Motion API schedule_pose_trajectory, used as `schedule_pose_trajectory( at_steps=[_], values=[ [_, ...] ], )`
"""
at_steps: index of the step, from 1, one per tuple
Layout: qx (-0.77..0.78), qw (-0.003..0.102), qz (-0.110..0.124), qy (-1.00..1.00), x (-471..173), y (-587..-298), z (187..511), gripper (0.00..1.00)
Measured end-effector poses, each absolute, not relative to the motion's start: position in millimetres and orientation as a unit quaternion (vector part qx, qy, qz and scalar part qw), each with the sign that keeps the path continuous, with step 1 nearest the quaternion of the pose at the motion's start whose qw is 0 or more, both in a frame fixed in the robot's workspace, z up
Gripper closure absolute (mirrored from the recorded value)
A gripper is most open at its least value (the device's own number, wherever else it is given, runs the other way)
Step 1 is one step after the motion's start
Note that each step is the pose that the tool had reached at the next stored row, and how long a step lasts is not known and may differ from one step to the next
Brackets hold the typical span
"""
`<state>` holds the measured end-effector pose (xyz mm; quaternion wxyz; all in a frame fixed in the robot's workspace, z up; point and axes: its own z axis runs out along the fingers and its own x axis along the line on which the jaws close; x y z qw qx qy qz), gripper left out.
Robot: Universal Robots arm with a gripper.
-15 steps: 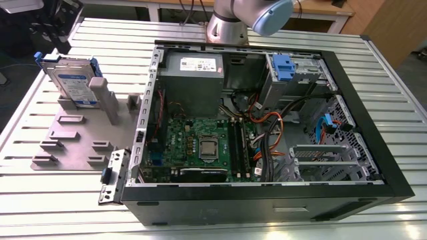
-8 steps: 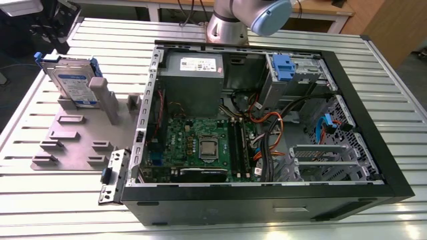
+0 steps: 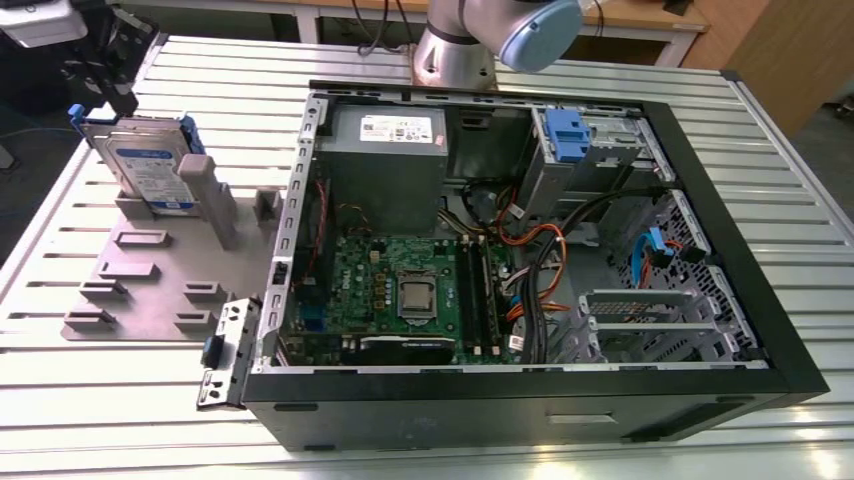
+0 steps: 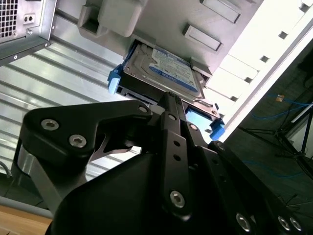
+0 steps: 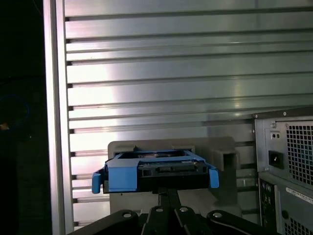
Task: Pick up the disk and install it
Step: 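Reach for the disk, then pick up the disk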
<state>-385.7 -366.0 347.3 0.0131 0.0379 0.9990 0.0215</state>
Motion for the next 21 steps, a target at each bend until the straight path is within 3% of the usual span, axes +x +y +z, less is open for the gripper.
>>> schedule_pose_trajectory(
  at_steps=[21],
  values=[
    [-0.001,0.012,0.022,1.0,-386.4,-365.0,343.6,0.89]
  ],
)
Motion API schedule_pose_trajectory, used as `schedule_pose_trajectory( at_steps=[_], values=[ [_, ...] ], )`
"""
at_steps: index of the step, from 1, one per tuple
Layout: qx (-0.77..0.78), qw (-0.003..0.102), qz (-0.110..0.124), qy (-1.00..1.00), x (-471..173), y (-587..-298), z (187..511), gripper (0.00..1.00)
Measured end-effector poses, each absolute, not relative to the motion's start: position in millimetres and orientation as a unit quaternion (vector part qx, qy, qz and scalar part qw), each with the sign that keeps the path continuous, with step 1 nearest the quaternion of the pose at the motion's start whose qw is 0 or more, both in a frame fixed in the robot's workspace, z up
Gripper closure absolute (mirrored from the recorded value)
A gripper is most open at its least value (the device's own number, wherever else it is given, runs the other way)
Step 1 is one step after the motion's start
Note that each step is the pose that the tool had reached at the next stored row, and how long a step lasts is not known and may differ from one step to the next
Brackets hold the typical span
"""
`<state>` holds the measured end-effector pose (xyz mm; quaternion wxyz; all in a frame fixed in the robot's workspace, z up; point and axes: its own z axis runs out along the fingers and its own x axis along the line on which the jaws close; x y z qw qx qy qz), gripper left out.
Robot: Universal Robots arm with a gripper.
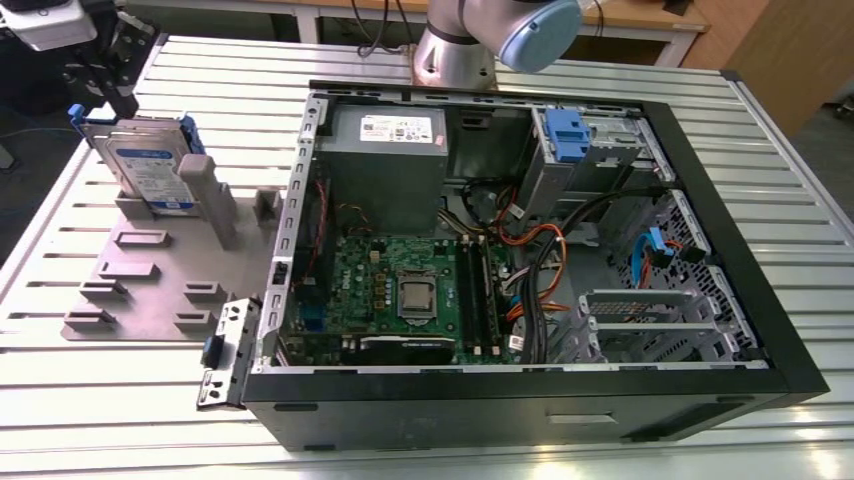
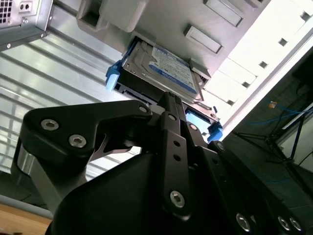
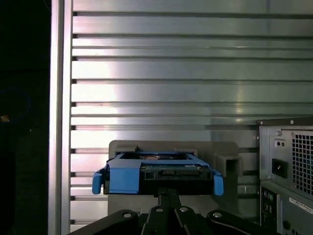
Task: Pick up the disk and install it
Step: 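Pick up the disk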
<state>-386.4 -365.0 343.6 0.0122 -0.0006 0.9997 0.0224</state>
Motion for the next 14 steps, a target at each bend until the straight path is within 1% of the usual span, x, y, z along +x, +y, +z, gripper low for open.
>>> schedule_pose_trajectory(
  at_steps=[14],
  values=[
    [-0.128,0.009,0.024,0.991,-386.4,-365.0,343.0,0.89]
  ],
)
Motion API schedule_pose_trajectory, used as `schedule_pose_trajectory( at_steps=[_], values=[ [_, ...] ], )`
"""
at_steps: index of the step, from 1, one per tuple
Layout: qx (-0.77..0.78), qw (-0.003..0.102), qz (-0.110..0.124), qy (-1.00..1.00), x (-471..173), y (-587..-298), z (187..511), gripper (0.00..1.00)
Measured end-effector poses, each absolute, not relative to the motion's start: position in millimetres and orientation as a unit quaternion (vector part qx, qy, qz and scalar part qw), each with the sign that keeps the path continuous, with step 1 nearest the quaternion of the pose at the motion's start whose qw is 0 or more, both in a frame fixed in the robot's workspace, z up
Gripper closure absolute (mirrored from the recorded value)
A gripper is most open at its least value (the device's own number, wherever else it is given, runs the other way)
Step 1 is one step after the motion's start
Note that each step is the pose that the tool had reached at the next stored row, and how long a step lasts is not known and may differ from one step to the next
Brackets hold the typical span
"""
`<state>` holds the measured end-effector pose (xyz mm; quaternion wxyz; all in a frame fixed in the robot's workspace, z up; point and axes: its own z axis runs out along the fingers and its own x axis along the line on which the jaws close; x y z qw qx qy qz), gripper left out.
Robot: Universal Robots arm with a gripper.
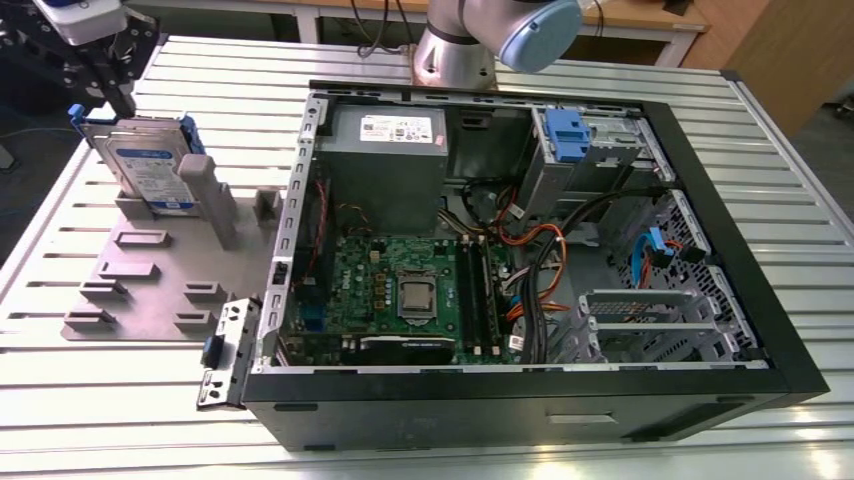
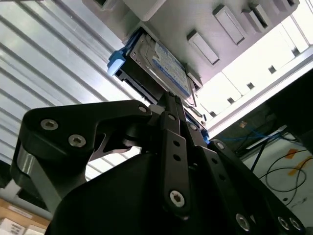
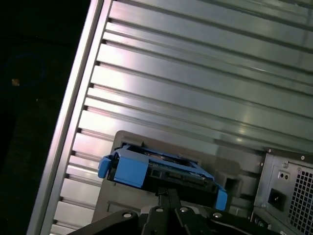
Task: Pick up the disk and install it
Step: 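Pick up the disk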
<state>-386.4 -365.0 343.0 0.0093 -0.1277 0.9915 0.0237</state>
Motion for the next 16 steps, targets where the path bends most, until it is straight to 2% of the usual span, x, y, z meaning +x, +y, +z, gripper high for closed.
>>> schedule_pose_trajectory(
  at_steps=[16],
  values=[
    [-0.27,0.006,0.025,0.963,-386.4,-365.0,342.3,0.89]
  ],
)
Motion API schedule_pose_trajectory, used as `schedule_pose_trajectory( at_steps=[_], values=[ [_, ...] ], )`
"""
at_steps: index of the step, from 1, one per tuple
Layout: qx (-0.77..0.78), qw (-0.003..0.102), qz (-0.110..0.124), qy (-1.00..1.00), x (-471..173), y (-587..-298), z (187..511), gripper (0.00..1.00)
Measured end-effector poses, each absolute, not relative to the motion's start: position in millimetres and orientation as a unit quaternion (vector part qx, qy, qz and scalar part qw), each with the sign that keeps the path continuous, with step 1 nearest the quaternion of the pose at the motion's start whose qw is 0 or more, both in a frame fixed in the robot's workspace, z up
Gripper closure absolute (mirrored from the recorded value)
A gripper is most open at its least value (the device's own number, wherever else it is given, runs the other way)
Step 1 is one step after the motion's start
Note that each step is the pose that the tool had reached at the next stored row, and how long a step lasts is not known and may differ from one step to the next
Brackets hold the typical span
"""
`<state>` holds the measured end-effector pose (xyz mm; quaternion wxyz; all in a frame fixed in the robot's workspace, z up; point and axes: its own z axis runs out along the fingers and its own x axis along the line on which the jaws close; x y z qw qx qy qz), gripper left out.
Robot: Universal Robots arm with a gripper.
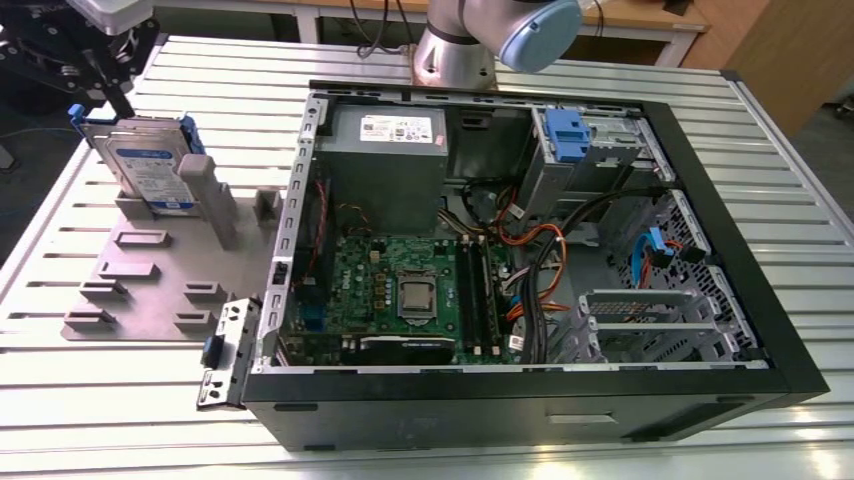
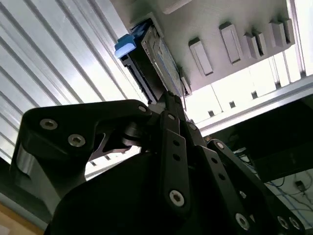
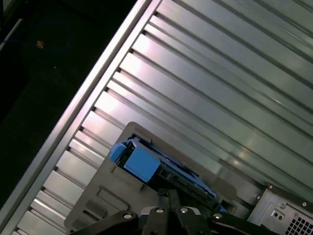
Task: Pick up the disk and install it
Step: 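Pick up the disk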
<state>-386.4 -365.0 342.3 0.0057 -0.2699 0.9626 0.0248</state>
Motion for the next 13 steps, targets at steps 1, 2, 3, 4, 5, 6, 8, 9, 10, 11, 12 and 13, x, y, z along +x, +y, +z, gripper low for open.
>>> schedule_pose_trajectory(
  at_steps=[1,2,3,4,5,6,8,9,10,11,12,13],
  values=[
    [-0.279,0.006,0.025,0.96,-386.4,-365.0,342.2,0.89],
    [-0.288,0.005,0.025,0.957,-386.4,-365.0,342.2,0.89],
    [-0.296,0.005,0.025,0.955,-386.4,-365.0,342.1,0.89],
    [-0.305,0.005,0.025,0.952,-386.4,-365.0,342.1,0.89],
    [-0.313,0.005,0.025,0.949,-386.4,-365.0,341.9,0.89],
    [-0.322,0.004,0.025,0.946,-386.4,-365.0,341.9,0.89],
    [-0.339,0.004,0.025,0.94,-386.4,-365.0,341.8,0.89],
    [-0.348,0.004,0.025,0.937,-386.4,-365.0,341.6,0.89],
    [-0.357,0.003,0.025,0.934,-386.4,-365.0,341.6,0.89],
    [-0.365,0.003,0.025,0.931,-386.4,-365.0,341.5,0.89],
    [-0.373,0.003,0.025,0.927,-386.4,-365.0,341.5,0.89],
    [-0.382,0.003,0.025,0.924,-386.4,-365.0,341.4,0.89]
  ],
)
